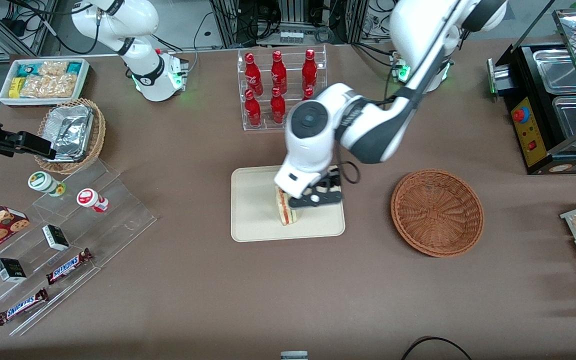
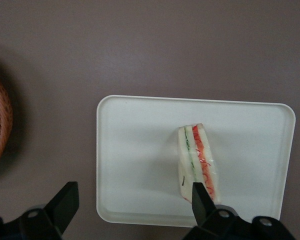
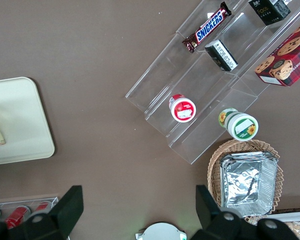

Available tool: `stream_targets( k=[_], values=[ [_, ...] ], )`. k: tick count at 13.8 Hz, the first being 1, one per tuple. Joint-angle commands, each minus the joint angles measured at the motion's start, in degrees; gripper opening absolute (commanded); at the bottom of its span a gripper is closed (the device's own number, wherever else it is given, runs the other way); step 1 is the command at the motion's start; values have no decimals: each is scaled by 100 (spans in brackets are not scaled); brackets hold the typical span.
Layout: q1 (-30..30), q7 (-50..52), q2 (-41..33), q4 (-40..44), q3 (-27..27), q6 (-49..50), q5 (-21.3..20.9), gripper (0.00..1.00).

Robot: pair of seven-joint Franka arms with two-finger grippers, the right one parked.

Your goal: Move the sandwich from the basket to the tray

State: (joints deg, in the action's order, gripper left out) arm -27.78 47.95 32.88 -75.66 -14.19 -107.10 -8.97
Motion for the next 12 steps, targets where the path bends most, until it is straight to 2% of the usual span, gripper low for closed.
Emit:
stream_targets(
  k=[1,8,12],
  values=[
    [429,-496,-606,-878,-31,-74,150,100],
    [1712,-2454,-1783,-2039,-31,-39,773,100],
    [2258,-3282,-2382,-2498,-14,232,809,100]
  ],
)
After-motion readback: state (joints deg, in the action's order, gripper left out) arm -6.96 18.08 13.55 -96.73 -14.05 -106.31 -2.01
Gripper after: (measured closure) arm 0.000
